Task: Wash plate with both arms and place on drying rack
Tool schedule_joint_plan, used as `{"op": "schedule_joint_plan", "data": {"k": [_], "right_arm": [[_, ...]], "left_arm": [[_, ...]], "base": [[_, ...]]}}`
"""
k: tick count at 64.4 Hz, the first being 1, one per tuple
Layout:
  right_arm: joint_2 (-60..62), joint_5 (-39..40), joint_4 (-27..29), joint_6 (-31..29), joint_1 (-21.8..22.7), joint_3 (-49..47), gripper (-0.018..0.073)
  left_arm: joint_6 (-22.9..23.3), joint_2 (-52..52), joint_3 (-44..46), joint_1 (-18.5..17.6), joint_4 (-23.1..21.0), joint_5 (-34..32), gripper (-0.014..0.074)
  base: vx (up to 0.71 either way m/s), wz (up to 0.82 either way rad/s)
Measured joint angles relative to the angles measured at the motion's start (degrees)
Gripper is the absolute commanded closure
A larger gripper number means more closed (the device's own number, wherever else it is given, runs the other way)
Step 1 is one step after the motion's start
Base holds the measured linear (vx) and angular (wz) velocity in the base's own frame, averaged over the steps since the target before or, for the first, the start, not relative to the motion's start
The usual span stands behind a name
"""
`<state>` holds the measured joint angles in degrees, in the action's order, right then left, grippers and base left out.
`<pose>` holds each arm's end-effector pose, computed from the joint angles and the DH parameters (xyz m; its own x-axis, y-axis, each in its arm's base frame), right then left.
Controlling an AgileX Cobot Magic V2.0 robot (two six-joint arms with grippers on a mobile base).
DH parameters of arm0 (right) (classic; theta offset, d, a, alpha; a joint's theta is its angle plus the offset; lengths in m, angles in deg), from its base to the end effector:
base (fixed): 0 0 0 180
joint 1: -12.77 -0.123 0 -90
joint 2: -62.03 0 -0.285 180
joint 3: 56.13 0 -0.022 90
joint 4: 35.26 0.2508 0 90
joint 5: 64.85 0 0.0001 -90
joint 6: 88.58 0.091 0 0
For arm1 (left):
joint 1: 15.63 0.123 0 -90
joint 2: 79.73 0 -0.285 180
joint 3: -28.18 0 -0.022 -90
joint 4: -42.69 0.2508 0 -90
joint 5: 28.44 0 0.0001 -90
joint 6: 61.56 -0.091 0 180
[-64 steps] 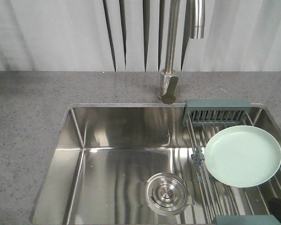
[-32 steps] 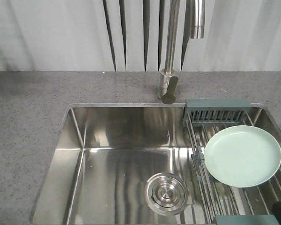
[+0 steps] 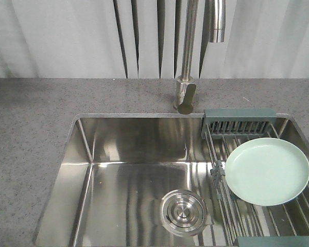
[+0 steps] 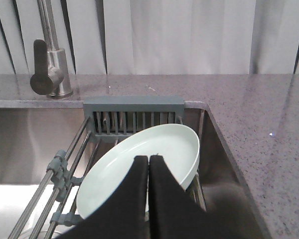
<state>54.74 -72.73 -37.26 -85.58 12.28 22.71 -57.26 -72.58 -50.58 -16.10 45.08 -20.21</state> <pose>0.0568 0.0000 0.1916 -0.0699 0.0172 -0.9974 -0.0025 0.9998 0.0174 0.0566 0.0001 0.1916 -0.0721 -0.0332 -0.9968 -0.0002 0.9994 -0.0332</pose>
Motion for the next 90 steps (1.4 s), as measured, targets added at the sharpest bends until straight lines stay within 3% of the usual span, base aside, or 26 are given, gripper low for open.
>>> {"op": "schedule_joint_plan", "data": {"k": [29,90], "right_arm": [[0.00,9.39,-2.06,-0.34,0.00,0.00,0.0569],[0.00,9.67,-2.10,-0.34,0.00,0.00,0.0569]], "left_arm": [[0.00,0.00,0.00,0.00,0.00,0.00,0.0601],[0.00,0.00,0.00,0.00,0.00,0.00,0.0601]], "base": [[0.00,0.00],[0.00,0.00]]}}
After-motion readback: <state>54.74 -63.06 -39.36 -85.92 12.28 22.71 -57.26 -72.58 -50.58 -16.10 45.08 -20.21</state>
